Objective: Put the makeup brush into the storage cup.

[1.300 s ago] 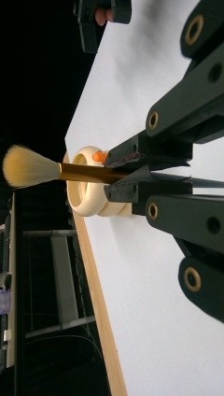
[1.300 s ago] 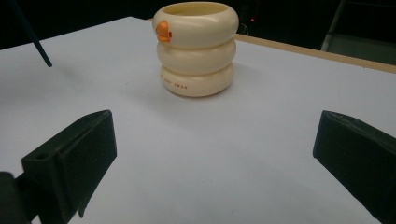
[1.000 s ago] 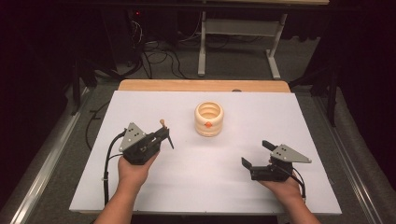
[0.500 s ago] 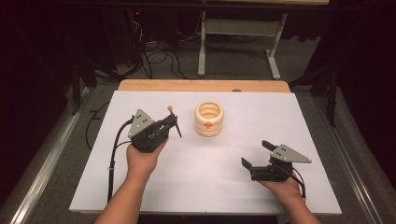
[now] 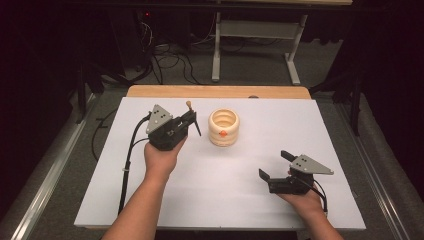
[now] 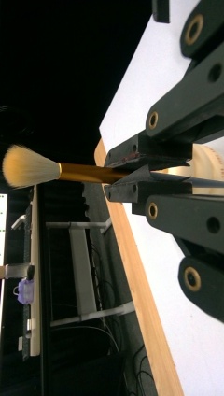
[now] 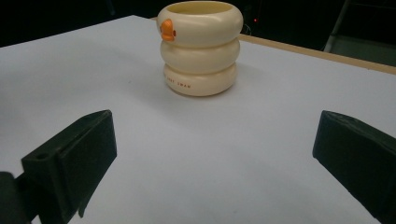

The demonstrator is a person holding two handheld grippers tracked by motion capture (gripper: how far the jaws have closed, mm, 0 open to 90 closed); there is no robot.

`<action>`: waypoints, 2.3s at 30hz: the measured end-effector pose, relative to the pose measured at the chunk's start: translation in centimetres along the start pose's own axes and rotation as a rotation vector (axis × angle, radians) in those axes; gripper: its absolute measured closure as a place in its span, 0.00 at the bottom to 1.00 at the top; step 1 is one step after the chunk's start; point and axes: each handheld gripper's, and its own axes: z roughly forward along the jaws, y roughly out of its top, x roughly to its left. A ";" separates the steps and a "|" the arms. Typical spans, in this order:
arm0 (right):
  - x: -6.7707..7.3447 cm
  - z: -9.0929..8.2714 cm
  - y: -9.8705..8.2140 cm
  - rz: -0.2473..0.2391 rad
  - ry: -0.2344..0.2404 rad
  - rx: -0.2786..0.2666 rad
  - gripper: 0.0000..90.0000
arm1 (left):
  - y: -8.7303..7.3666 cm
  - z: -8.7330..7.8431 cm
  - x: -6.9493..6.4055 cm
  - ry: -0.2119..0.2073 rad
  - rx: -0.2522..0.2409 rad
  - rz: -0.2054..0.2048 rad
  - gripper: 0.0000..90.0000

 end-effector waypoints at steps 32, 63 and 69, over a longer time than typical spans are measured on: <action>-0.1 -0.1 -0.1 -0.009 -0.001 0.006 0.03 | 2.3 5.3 -1.1 -0.022 -0.010 0.016 0.93; -0.1 0.0 -0.1 -0.011 0.000 0.003 0.03 | 1.8 6.6 -1.4 -0.022 -0.006 0.021 0.93; -0.1 -0.1 -0.1 -0.008 0.002 0.004 0.03 | 1.6 6.9 -1.5 -0.022 0.000 0.022 0.93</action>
